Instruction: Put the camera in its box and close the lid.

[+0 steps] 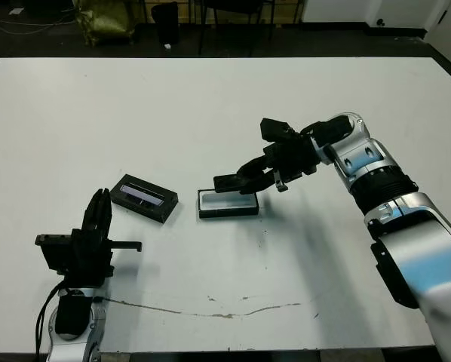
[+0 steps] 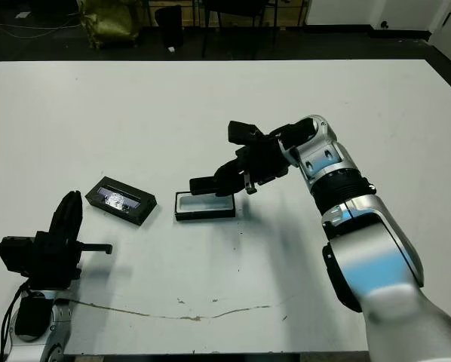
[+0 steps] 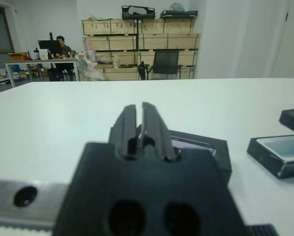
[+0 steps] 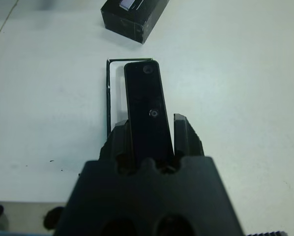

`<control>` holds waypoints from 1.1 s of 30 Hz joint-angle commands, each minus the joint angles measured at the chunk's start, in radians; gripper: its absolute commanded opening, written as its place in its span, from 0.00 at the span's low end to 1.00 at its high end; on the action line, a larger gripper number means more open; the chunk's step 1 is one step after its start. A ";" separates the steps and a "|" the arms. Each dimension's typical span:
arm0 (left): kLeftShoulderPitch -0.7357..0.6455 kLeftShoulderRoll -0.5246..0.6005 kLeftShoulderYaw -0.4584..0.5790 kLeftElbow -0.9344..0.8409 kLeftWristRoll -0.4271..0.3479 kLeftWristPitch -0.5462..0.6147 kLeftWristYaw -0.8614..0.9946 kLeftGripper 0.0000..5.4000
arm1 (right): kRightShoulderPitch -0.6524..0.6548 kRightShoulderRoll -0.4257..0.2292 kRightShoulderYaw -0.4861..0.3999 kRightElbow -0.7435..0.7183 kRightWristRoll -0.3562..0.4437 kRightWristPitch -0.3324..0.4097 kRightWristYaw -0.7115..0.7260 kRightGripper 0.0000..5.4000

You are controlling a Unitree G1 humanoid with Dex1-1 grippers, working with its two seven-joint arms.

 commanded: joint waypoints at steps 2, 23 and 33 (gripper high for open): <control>0.011 0.004 -0.001 0.006 0.010 0.017 0.005 0.00 | 0.021 0.001 0.019 -0.037 -0.014 0.019 0.003 0.12; 0.029 0.004 -0.014 -0.027 0.023 0.053 0.009 0.00 | 0.040 0.033 0.060 -0.064 -0.032 0.067 -0.017 0.12; 0.035 0.000 -0.017 -0.024 0.010 0.050 0.008 0.00 | 0.038 0.045 0.067 -0.063 -0.038 0.077 -0.036 0.12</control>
